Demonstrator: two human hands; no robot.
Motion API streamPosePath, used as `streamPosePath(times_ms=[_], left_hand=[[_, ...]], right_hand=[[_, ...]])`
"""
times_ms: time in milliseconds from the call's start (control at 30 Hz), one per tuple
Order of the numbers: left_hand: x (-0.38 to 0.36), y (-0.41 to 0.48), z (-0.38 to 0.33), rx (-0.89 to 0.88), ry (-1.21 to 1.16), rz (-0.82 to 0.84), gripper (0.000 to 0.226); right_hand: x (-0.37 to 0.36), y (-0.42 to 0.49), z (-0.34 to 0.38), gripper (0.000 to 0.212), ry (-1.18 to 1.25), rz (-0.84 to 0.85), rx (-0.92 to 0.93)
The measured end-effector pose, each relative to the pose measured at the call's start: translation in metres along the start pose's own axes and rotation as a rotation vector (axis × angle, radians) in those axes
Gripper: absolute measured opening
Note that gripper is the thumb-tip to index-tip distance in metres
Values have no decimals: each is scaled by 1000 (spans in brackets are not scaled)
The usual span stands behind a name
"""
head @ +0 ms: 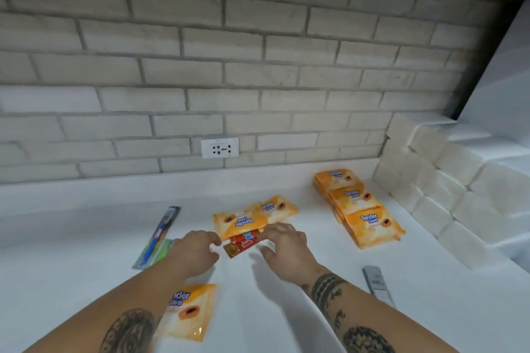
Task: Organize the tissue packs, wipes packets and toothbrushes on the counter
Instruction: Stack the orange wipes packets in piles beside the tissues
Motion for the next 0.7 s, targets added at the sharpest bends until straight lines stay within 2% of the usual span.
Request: streamPosePath(times_ms=[100, 200, 300, 367, 433, 533, 567, 600, 700], left_hand=[[-8, -38, 50, 38, -46, 91, 49], [-27, -69, 76, 30, 19, 231, 71], [-45, -88, 89, -2, 92, 197, 75], [-52, -94, 90, -25, 115, 156, 93], [-53, -95, 89, -52, 122, 115, 104], [-48, -95, 84, -114, 104, 46, 101], [-47, -93, 82, -145, 96, 19, 98], [-47, -93, 78, -176, 86, -3, 97], [-46, -87, 60, -251, 70, -66, 98]], right_hand=[[-32, -14, 49, 37, -21, 67, 22], [-64, -27, 85, 48, -53, 186, -8], [-97, -39, 106, 48, -80, 318, -96], [-115, -46, 111, 49, -58, 333, -177], [-126, -49, 111, 63, 49, 270, -242], [-132, -54, 102, 81, 402, 175, -441], [-133, -57, 97, 78, 507, 147, -514], [-132, -60, 92, 67, 589, 117, -568], [-118, -71, 75, 21, 778, 13, -651]])
Point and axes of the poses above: each hand's wrist, its own y-axis towards the middle knuckle, its own x-axis out of the back of the hand, z = x × y, the point moved 7 cm from there along y, towards the middle knuckle, and after that the axes turned 1 degree about -y, right-handed, at the moved point
